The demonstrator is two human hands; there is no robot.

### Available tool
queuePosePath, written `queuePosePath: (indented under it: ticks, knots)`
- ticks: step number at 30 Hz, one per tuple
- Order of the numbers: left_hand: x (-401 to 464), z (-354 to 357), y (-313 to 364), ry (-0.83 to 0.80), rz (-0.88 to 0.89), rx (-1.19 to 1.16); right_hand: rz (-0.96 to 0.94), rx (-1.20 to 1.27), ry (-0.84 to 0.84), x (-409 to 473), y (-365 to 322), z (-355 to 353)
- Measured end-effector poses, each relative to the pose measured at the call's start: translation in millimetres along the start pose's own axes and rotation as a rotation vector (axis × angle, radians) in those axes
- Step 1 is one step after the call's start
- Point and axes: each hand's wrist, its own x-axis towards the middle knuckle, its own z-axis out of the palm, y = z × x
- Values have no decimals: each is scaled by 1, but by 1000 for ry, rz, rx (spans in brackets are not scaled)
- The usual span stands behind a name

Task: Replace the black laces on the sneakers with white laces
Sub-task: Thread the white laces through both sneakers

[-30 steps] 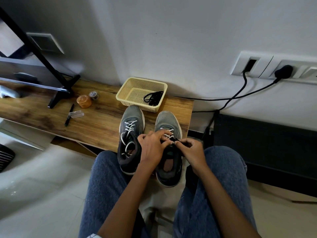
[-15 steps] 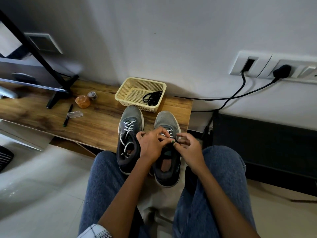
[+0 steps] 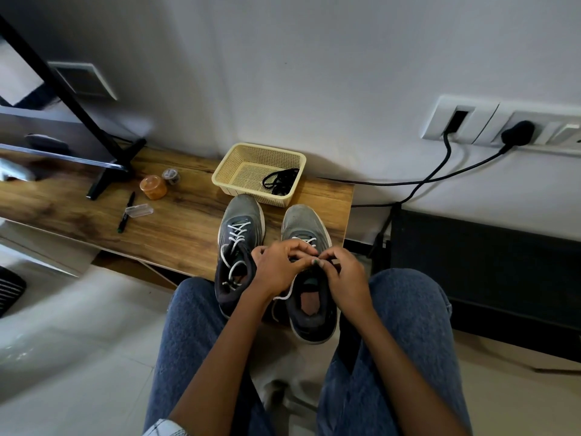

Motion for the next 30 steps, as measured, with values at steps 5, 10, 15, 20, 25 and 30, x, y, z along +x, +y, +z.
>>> queuePosePath:
  ticks: [5, 10, 15, 20, 25, 30]
  knots:
    - [-13, 4, 8, 273, 119, 506, 70, 63, 18, -2, -2, 0]
    - [-20, 15, 2, 403, 207, 423, 230, 260, 8, -1, -3, -4]
    - [-20, 18, -6, 433, 224, 359, 313, 341, -37, 0, -3, -7]
    - [-22, 18, -4, 342, 179, 298, 384, 435, -46, 1, 1, -5]
    - [-21, 21, -3, 307, 178, 314, 431, 466, -55, 2, 2, -4]
    - [-21, 23, -3, 310, 160, 325, 435, 478, -61, 1, 1, -5]
